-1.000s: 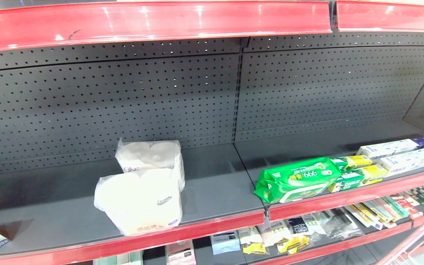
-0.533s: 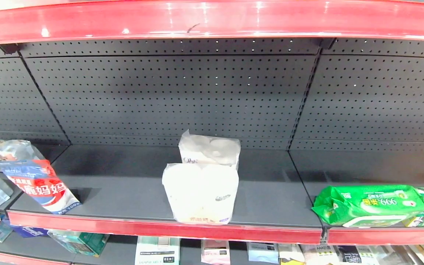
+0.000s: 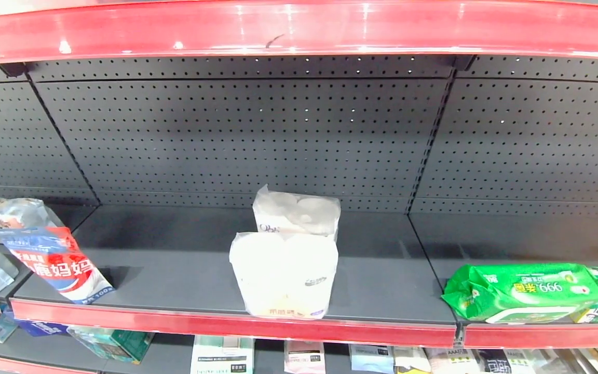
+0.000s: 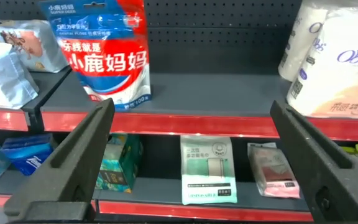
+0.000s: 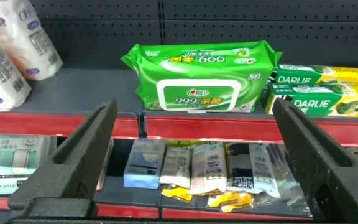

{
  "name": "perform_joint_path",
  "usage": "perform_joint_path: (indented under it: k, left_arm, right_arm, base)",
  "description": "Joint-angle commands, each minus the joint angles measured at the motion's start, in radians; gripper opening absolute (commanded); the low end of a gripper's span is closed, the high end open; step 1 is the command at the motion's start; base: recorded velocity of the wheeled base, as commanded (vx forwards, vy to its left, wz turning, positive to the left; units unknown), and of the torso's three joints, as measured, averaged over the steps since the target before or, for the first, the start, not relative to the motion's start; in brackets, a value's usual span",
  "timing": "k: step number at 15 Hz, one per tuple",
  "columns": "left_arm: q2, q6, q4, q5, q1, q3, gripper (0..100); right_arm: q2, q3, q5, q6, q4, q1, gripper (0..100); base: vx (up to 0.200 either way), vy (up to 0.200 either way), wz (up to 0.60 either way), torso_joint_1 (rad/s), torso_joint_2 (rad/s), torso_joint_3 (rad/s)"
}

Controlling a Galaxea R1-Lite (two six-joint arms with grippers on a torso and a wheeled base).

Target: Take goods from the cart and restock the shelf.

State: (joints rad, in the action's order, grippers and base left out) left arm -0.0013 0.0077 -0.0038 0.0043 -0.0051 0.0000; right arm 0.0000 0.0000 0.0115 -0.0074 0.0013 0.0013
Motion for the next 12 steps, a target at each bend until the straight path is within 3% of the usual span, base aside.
perform_joint_path:
  k: [1, 12]
  left_arm:
    - [0.001, 0.000, -0.001, 0.000, 0.001, 0.000, 100]
    - [0.001, 0.000, -0.001, 0.000, 0.001, 0.000, 100]
  right_arm:
    - [0.002, 0.000, 0.001, -0.002, 0.000, 0.000, 100]
    - [0.002, 0.000, 0.002, -0.002, 0.000, 0.000, 100]
  base:
    - [0.000, 0.000, 0.00, 0.000, 0.00, 0.000]
    - [0.000, 0.000, 0.00, 0.000, 0.00, 0.000]
